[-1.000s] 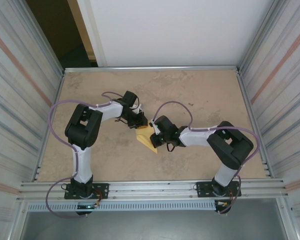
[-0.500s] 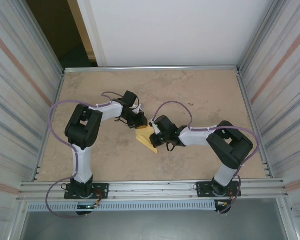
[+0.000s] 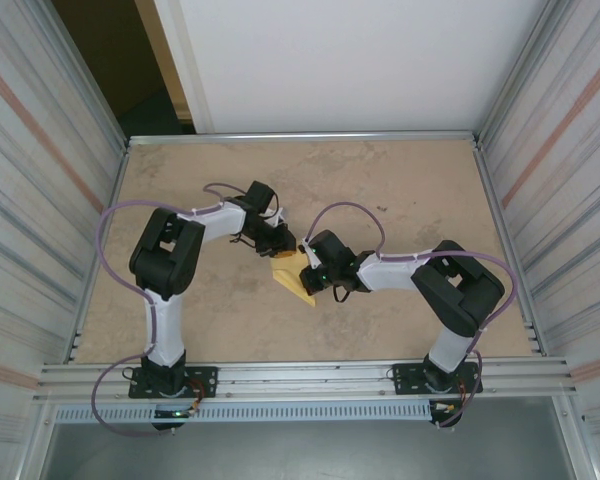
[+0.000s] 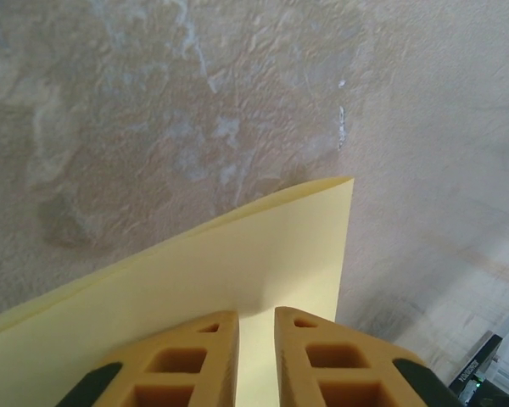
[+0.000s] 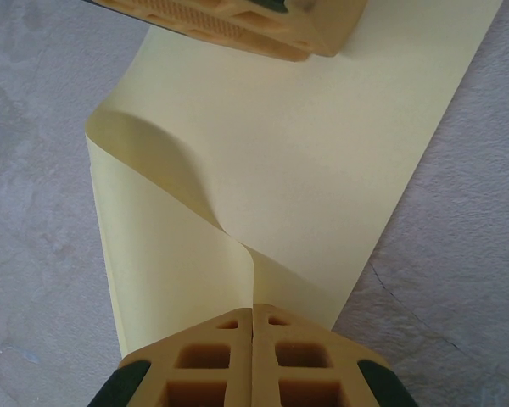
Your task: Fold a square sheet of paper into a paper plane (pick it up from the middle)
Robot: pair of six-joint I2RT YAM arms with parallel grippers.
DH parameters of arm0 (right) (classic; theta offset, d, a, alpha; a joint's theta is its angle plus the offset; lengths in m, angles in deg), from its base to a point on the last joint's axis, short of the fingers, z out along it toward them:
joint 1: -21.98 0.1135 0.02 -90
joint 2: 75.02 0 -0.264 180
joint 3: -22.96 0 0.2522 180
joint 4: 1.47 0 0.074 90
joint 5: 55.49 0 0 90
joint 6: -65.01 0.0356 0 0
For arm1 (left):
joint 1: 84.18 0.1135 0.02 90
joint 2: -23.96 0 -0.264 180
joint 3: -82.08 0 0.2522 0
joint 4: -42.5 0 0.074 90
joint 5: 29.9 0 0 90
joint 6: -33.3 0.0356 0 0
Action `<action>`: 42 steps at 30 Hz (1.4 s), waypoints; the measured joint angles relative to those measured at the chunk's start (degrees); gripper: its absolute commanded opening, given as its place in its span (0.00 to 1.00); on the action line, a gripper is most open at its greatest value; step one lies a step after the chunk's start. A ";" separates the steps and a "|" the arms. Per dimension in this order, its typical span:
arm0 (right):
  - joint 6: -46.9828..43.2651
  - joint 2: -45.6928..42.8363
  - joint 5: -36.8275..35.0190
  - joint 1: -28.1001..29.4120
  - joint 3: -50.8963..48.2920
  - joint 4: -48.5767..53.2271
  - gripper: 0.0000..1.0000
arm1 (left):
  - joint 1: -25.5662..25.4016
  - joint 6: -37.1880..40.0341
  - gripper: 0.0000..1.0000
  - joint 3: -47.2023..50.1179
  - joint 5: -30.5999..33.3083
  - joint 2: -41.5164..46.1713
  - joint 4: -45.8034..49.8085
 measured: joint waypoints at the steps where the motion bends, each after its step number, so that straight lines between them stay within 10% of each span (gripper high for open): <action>1: 0.00 -0.02 0.02 0.00 0.00 0.00 0.00 | 0.07 -0.39 0.24 0.22 0.11 0.68 -0.20; 15: 0.02 -0.07 1.70 -0.17 0.11 0.39 0.00 | 3.37 -10.45 0.24 20.63 0.90 21.18 -13.94; 42: 0.04 0.26 2.58 -0.39 1.60 1.22 0.00 | -3.85 -18.45 0.11 29.16 -0.44 23.06 -23.74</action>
